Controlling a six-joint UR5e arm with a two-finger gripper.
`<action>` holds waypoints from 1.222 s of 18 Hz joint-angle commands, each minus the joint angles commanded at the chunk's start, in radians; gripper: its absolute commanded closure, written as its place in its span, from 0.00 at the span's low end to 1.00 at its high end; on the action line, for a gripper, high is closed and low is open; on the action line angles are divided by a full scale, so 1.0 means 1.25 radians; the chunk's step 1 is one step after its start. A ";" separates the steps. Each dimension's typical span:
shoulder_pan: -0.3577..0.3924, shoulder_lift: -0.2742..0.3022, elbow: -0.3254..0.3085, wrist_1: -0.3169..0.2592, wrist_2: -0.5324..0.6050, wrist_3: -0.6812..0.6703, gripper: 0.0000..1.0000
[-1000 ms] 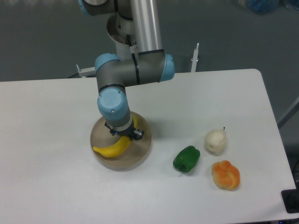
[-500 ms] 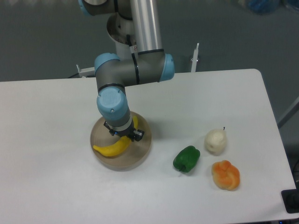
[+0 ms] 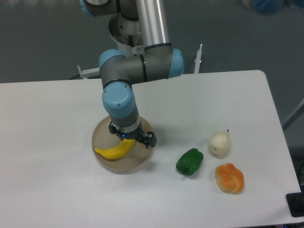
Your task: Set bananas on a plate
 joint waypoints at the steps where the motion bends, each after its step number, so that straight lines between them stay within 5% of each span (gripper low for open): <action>1: 0.004 -0.004 0.016 0.002 0.000 0.001 0.00; 5: 0.049 -0.022 0.055 0.040 0.001 0.041 0.00; 10: 0.134 -0.011 0.059 0.050 0.000 0.226 0.00; 22: 0.228 -0.020 0.142 0.049 -0.032 0.519 0.00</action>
